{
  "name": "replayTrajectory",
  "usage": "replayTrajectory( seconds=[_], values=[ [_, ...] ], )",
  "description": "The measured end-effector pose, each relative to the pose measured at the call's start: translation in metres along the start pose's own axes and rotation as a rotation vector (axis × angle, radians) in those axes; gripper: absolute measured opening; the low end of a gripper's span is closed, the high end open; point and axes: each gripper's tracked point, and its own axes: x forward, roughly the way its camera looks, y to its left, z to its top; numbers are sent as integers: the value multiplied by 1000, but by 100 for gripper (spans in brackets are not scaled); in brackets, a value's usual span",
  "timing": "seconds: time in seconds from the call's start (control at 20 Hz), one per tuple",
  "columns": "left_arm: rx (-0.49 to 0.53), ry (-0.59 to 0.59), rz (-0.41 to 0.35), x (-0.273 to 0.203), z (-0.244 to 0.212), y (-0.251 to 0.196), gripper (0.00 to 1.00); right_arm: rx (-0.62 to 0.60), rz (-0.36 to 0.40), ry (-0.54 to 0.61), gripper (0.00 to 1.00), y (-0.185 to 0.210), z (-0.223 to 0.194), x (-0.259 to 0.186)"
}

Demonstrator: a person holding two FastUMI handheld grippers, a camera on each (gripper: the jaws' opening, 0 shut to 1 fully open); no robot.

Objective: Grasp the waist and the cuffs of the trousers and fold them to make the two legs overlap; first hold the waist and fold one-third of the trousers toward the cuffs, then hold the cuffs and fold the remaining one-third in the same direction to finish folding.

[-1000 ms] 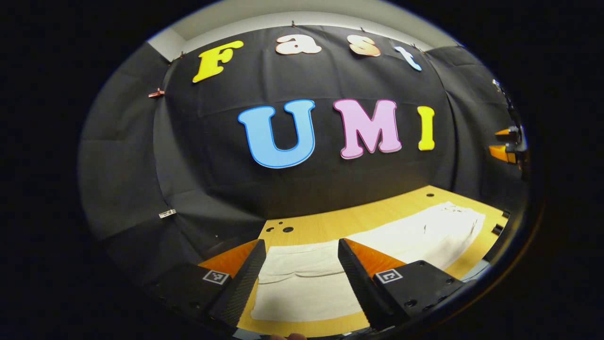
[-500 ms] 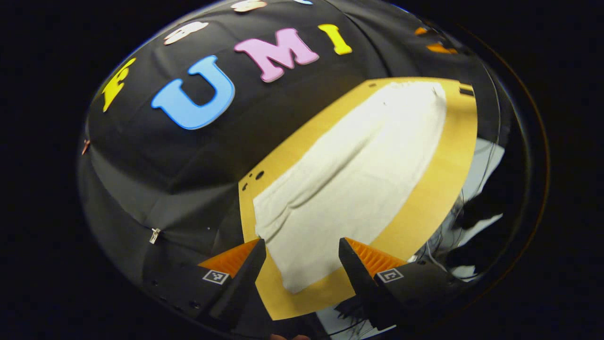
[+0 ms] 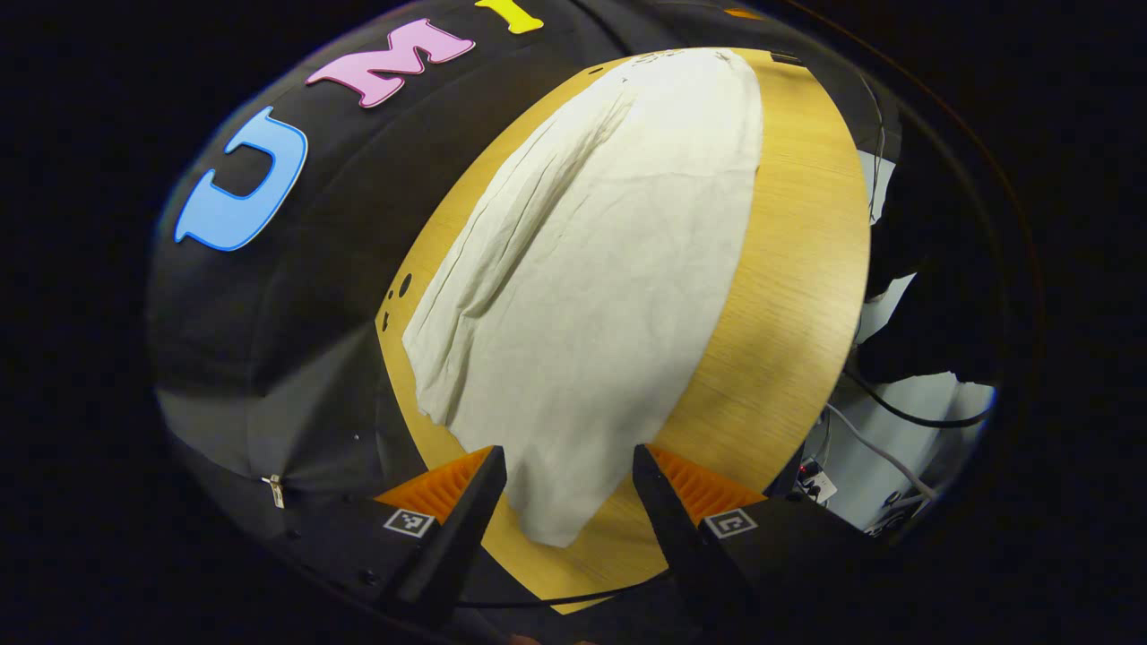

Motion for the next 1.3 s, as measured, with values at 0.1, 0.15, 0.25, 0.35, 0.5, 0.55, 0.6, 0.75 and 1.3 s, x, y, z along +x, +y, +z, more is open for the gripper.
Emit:
replayTrajectory(
  seconds=[0.1,0.15,0.25,0.35,0.5,0.55,0.6,0.75,1.3],
  values=[
    [61,4,3,13,6,13,94,-15,11,14,97,0,-10,6],
    [95,1,5,19,10,19,94,-25,20,17,97,1,-13,10],
    [158,15,-15,32,15,23,91,-64,39,13,97,0,-19,19],
    [211,30,-37,45,18,24,73,-110,67,5,97,0,-26,30],
    [239,86,-67,61,16,24,31,-155,111,-4,97,4,-34,46],
    [243,97,-55,61,17,27,17,-169,131,-4,97,6,-37,55],
    [240,102,-52,61,19,28,10,-190,151,-5,97,9,-42,61],
    [214,132,-66,61,18,28,6,-303,241,-8,97,23,-65,73],
    [163,182,-146,63,21,27,6,-619,508,43,97,68,-129,156]
  ],
)
